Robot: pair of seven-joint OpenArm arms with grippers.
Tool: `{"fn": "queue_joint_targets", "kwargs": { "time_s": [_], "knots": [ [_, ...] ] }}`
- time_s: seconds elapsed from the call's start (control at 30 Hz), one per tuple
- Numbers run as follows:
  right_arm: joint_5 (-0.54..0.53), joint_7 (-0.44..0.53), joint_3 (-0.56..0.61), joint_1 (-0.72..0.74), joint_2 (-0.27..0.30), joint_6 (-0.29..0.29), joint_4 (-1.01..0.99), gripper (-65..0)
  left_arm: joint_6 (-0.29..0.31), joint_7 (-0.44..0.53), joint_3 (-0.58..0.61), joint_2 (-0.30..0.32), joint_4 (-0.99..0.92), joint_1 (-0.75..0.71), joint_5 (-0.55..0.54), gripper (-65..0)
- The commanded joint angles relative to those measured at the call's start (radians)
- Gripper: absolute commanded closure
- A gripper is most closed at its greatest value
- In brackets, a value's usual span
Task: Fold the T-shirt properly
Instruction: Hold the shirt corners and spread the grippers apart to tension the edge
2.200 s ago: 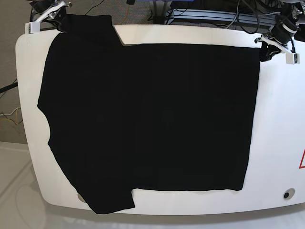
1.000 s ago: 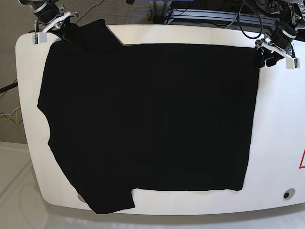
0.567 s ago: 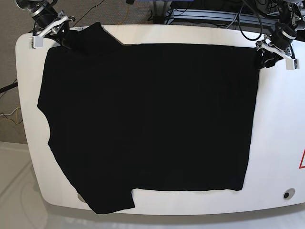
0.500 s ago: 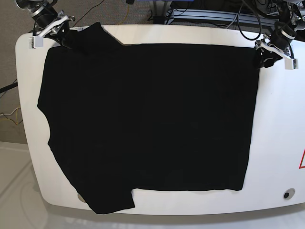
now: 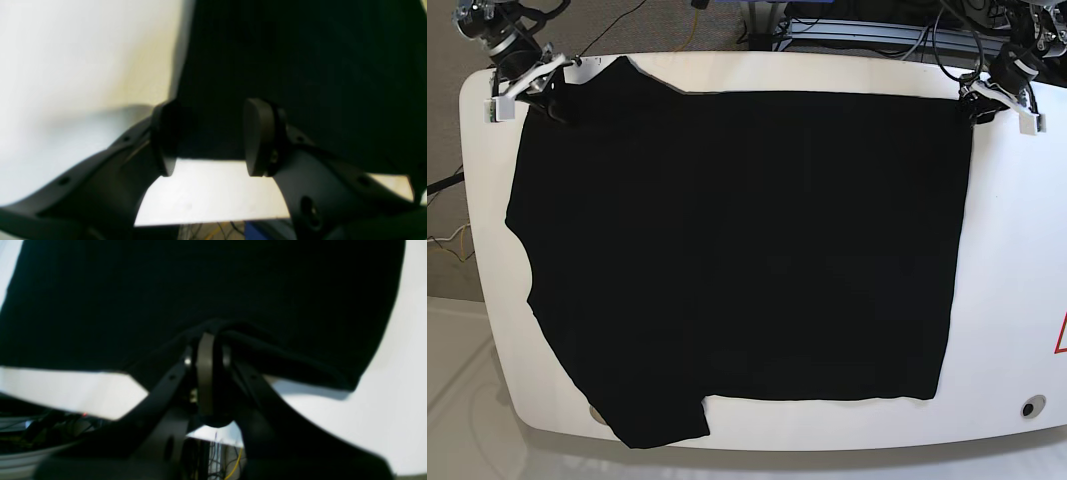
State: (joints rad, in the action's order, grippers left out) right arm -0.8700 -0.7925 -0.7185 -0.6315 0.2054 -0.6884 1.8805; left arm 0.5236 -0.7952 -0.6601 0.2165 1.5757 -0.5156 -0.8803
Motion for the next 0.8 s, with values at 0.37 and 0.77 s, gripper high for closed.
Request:
{"fn": "queue_joint_targets", "kwargs": {
  "time_s": [0.37, 0.77],
  "knots": [
    [-0.077, 0.014, -0.014, -0.035, 0.015, -0.01, 0.023, 0.0, -0.004, 0.039, 0.003, 0.008, 0.083, -0.014, 0.007, -32.7],
    [-0.085, 0.016, -0.012, -0.024, 0.011, -0.01, 0.016, 0.0, -0.001, 0.036, 0.007, 0.007, 0.075, -0.024, -0.002, -33.4]
  ]
}}
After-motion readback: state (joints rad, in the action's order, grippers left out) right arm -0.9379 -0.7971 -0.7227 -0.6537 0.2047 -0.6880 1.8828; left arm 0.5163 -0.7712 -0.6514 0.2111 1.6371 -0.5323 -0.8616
